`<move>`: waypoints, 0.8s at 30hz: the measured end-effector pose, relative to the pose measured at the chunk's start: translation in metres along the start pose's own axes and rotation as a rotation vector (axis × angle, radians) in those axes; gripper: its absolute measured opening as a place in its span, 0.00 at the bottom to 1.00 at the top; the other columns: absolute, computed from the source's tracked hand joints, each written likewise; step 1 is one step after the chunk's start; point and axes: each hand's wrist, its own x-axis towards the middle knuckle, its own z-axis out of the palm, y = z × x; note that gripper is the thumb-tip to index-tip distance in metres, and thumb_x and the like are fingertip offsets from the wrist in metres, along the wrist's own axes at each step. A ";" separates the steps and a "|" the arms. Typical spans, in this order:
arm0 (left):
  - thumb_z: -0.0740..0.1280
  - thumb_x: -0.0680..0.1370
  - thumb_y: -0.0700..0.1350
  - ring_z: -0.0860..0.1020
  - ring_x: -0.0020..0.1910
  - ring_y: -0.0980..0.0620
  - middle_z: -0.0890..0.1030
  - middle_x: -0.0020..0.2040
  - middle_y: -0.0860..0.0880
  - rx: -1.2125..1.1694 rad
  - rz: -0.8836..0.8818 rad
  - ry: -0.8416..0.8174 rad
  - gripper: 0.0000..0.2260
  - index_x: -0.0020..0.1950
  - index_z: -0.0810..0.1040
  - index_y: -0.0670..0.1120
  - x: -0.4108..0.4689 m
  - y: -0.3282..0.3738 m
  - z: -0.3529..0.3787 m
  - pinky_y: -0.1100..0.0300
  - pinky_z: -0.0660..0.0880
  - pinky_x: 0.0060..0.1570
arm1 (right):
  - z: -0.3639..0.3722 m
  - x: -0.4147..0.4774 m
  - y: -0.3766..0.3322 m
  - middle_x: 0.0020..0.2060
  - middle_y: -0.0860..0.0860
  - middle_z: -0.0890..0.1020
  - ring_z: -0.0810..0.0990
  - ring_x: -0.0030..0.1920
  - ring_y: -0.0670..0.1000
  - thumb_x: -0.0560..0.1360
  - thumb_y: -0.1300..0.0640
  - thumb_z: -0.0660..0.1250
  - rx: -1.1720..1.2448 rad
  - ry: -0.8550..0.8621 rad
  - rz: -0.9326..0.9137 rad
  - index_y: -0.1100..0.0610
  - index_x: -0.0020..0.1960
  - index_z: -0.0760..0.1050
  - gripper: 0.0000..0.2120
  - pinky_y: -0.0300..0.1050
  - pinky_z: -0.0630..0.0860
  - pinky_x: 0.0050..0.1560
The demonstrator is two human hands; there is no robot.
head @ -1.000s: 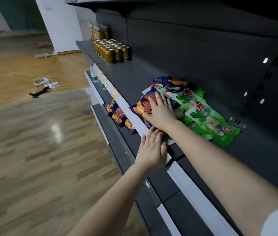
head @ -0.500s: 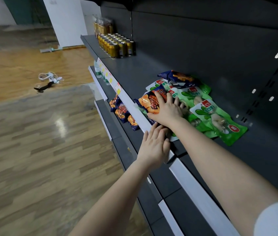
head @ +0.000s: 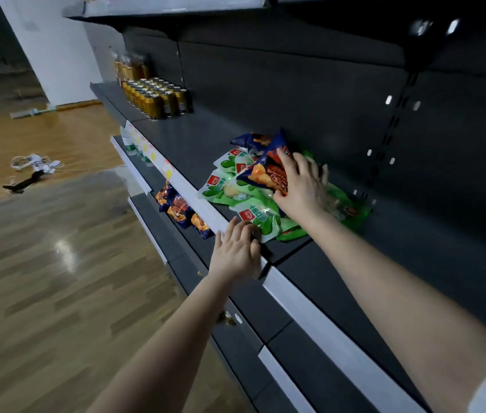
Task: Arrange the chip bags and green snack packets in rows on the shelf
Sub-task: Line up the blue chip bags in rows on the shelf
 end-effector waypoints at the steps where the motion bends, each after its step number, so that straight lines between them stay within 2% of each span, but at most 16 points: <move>1: 0.42 0.79 0.53 0.44 0.77 0.50 0.57 0.76 0.51 0.023 -0.024 -0.048 0.23 0.71 0.62 0.49 0.002 0.001 -0.003 0.46 0.43 0.74 | -0.005 -0.004 0.007 0.75 0.52 0.57 0.53 0.75 0.57 0.74 0.50 0.67 -0.017 -0.011 0.003 0.44 0.77 0.46 0.40 0.64 0.45 0.73; 4: 0.48 0.82 0.49 0.49 0.77 0.49 0.60 0.75 0.49 0.103 -0.033 -0.076 0.19 0.72 0.61 0.48 0.008 0.009 -0.011 0.46 0.42 0.74 | -0.018 -0.022 0.027 0.75 0.50 0.57 0.48 0.76 0.55 0.74 0.58 0.66 -0.025 -0.014 0.014 0.45 0.78 0.47 0.40 0.66 0.46 0.72; 6: 0.49 0.82 0.49 0.58 0.74 0.48 0.65 0.72 0.45 0.091 -0.005 -0.049 0.19 0.73 0.61 0.47 0.012 0.019 -0.013 0.47 0.45 0.73 | -0.025 -0.035 0.042 0.75 0.49 0.57 0.48 0.76 0.54 0.73 0.62 0.65 -0.015 -0.013 0.032 0.45 0.77 0.48 0.40 0.67 0.53 0.71; 8: 0.50 0.82 0.49 0.64 0.71 0.47 0.69 0.70 0.44 0.041 0.047 -0.044 0.19 0.72 0.62 0.47 0.016 0.034 -0.013 0.48 0.48 0.73 | -0.033 -0.050 0.059 0.75 0.49 0.57 0.48 0.76 0.55 0.73 0.64 0.64 -0.035 -0.005 0.044 0.45 0.77 0.49 0.40 0.65 0.58 0.70; 13: 0.51 0.82 0.50 0.63 0.72 0.46 0.70 0.70 0.44 0.004 0.207 -0.063 0.19 0.71 0.64 0.48 0.022 0.088 0.002 0.47 0.47 0.74 | -0.062 -0.086 0.104 0.75 0.49 0.58 0.49 0.76 0.56 0.73 0.62 0.65 -0.151 0.041 0.150 0.45 0.77 0.49 0.40 0.61 0.57 0.71; 18: 0.53 0.81 0.50 0.67 0.68 0.45 0.74 0.64 0.44 -0.009 0.362 -0.137 0.16 0.67 0.67 0.48 0.021 0.150 0.033 0.46 0.52 0.73 | -0.097 -0.139 0.148 0.73 0.51 0.62 0.54 0.75 0.58 0.72 0.59 0.67 -0.252 0.100 0.263 0.46 0.76 0.55 0.38 0.61 0.65 0.65; 24: 0.52 0.81 0.51 0.66 0.69 0.45 0.72 0.67 0.44 -0.009 0.566 -0.263 0.18 0.70 0.65 0.48 0.001 0.226 0.069 0.47 0.52 0.73 | -0.143 -0.213 0.192 0.72 0.51 0.65 0.56 0.75 0.57 0.70 0.59 0.68 -0.364 0.120 0.377 0.47 0.75 0.59 0.36 0.61 0.65 0.65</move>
